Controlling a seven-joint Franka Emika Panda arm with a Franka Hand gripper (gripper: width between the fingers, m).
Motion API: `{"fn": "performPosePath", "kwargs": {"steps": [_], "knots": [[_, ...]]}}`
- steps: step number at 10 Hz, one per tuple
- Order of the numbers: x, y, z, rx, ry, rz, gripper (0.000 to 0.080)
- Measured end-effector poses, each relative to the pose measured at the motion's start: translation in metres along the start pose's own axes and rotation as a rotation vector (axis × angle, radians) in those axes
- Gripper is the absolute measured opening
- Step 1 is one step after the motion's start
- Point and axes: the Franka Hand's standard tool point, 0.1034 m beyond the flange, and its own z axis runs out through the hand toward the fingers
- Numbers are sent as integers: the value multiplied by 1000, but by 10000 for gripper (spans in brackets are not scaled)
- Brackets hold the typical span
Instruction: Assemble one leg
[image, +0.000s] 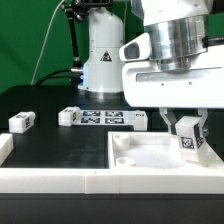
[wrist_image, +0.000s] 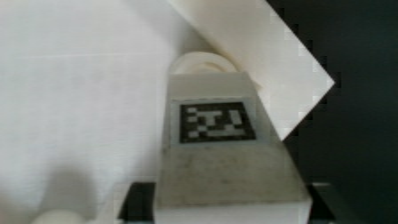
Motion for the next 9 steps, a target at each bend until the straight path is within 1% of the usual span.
{"fn": "performPosePath", "kwargs": {"steps": [2, 6, 9], "knots": [[-1, 3, 0, -8, 2, 223, 295], [-5, 6, -1, -27, 15, 554, 295], [-10, 5, -1, -33, 3, 800, 295]]}}
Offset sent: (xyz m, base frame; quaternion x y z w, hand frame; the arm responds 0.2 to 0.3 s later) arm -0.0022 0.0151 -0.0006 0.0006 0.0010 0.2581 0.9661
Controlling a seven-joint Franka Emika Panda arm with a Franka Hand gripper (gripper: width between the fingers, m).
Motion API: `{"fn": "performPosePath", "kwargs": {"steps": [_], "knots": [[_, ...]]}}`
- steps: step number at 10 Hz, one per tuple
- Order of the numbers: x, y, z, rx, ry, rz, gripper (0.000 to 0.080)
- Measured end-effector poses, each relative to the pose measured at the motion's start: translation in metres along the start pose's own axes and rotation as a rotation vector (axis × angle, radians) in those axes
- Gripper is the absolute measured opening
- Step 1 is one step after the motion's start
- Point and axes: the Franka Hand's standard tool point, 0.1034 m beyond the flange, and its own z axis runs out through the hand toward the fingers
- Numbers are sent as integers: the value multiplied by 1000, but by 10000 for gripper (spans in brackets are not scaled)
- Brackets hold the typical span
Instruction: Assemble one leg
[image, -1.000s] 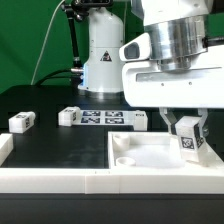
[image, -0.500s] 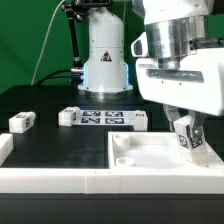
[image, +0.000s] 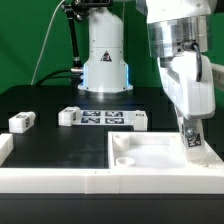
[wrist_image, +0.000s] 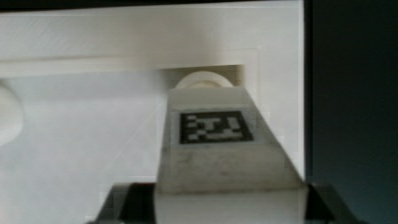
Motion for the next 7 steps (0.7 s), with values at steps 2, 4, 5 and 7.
{"fn": "performPosePath", "kwargs": {"steps": [2, 4, 5, 7], "knots": [[-2, 0, 0, -3, -5, -21, 295], [-4, 1, 0, -2, -5, -85, 472], [-6, 1, 1, -3, -6, -123, 587], [-5, 1, 1, 2, -3, -381, 637]]}}
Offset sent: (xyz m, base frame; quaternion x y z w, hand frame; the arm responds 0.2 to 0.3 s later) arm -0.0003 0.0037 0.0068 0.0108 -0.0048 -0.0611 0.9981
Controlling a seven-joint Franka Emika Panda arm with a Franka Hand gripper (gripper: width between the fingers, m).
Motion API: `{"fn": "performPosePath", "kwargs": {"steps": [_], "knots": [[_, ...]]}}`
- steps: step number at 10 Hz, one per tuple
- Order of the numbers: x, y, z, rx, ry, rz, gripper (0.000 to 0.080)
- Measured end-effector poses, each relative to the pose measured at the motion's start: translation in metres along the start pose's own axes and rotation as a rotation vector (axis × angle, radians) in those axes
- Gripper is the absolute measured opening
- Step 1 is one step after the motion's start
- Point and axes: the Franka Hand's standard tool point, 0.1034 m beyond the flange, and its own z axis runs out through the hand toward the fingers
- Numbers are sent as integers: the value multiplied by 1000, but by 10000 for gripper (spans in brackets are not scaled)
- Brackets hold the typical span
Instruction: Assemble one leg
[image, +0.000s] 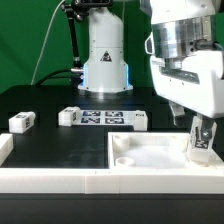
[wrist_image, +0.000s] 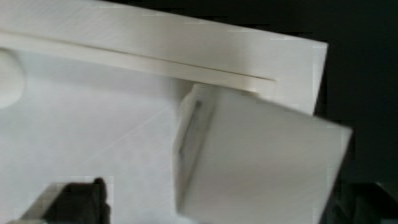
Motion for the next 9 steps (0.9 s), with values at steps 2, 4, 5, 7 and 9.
{"fn": "performPosePath", "kwargs": {"steps": [2, 4, 5, 7, 9], "knots": [[-2, -1, 0, 5, 3, -197, 646], [-4, -2, 0, 2, 4, -406, 649], [-5, -2, 0, -1, 4, -515, 649], [-8, -4, 0, -19, 12, -709, 649], [-8, -8, 2, -50, 17, -920, 649]]}}
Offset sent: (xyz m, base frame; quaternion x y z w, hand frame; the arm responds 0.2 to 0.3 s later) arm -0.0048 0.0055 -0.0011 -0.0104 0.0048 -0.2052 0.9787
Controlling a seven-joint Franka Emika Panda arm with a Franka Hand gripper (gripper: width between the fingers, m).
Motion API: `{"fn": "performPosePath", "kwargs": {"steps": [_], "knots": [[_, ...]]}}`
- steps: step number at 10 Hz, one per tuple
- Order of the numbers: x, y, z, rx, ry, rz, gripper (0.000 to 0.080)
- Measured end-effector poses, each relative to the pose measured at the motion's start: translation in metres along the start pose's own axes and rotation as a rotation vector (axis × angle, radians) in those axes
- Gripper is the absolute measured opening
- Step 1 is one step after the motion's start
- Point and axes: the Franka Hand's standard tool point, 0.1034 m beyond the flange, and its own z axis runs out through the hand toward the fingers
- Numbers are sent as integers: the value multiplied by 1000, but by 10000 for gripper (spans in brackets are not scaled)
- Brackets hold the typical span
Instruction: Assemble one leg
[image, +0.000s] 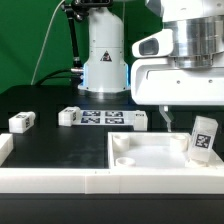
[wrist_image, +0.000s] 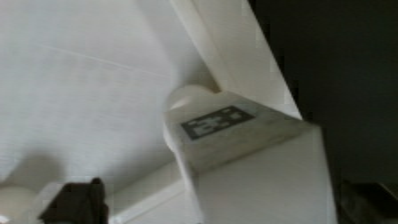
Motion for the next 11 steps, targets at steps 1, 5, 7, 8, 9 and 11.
{"fn": "performPosePath", "kwargs": {"steps": [1, 5, 7, 8, 9, 11], "knots": [[0, 2, 3, -11, 0, -117, 649], [0, 5, 7, -11, 14, -244, 427], [0, 5, 7, -11, 14, -244, 290], [0, 5, 7, -11, 14, -244, 290], [0, 5, 7, -11, 14, -241, 290], [1, 7, 7, -4, 13, -188, 290]]}}
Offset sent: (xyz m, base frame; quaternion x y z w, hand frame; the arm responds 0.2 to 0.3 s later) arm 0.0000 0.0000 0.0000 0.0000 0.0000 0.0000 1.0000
